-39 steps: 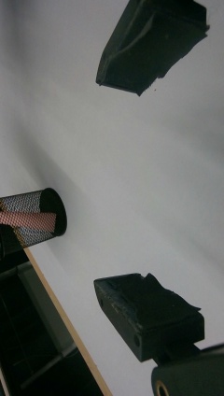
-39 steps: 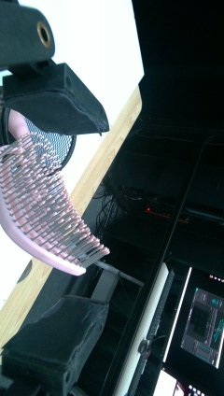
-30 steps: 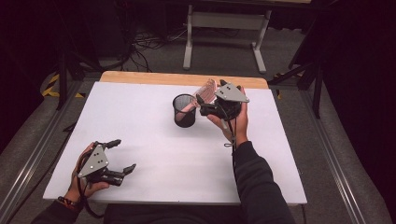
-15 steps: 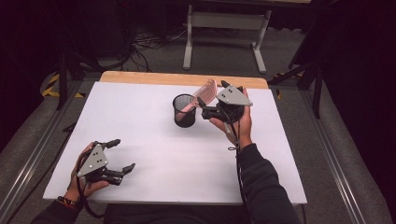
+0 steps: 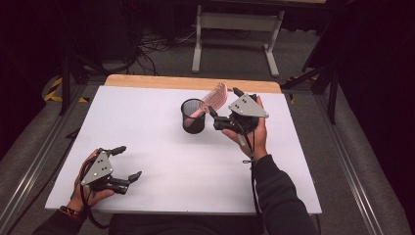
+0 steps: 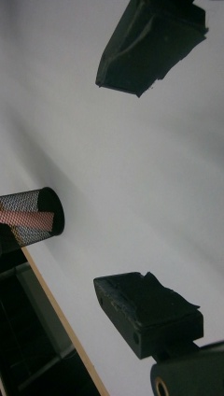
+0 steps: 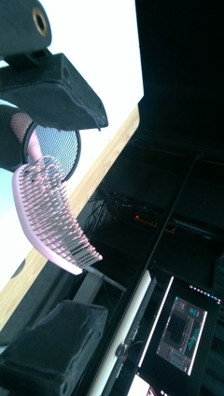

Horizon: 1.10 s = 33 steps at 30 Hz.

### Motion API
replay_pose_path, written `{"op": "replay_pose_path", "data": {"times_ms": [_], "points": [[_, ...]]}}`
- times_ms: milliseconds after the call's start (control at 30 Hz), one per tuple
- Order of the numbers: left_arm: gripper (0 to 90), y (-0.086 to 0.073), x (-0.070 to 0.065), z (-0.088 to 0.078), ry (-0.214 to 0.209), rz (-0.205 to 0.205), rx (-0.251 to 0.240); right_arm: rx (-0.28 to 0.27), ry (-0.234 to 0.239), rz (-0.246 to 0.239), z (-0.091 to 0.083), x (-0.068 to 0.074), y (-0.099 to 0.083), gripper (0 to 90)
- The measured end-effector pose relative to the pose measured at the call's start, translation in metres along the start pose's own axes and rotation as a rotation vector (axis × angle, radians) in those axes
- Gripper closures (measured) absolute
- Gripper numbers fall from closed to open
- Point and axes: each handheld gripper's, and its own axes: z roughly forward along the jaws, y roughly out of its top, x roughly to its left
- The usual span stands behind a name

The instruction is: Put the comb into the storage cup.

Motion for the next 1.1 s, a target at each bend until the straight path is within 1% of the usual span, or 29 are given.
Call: {"op": "replay_pose_path", "data": {"times_ms": [100,300,400,433,500,667,767,800,933,1033,1100], "points": [[6.7,-0.001,0.002,0.0,-0.02,-0.009,-0.005,-0.021,0.007,0.002,-0.006,0.0,-0.001,9.1],[6.7,-0.001,0.002,-0.001,-0.02,-0.012,-0.008,-0.034,0.0,0.011,-0.016,-0.003,-0.001,8.7],[6.8,-0.001,0.002,0.0,-0.017,-0.012,-0.005,-0.028,-0.001,0.001,-0.02,-0.003,-0.002,8.6],[6.8,-0.001,0.002,0.0,-0.015,-0.012,-0.003,-0.03,0.006,0.004,-0.022,-0.004,-0.002,8.5],[6.8,-0.001,0.002,0.0,-0.015,-0.011,-0.004,-0.031,0.002,-0.002,-0.025,-0.004,-0.002,8.5],[6.8,-0.001,0.002,0.0,-0.009,-0.011,-0.001,-0.029,0.006,0.005,-0.033,-0.007,-0.005,8.0],[6.8,-0.001,0.003,0.0,-0.018,-0.022,-0.014,-0.026,0.007,-0.006,-0.037,-0.008,-0.006,8.0],[6.9,-0.001,0.003,0.0,-0.02,-0.026,-0.017,-0.031,0.014,0.002,-0.038,-0.009,-0.007,8.1],[6.9,-0.001,0.003,-0.001,-0.02,-0.027,-0.017,-0.048,0.008,0.014,-0.043,-0.01,-0.01,8.2],[7.0,-0.001,0.003,0.0,-0.02,-0.027,-0.017,-0.041,-0.006,-0.008,-0.046,-0.009,-0.011,8.4],[7.1,-0.001,0.003,0.0,-0.017,-0.025,-0.014,-0.04,-0.002,-0.011,-0.047,-0.008,-0.012,8.7]]}}
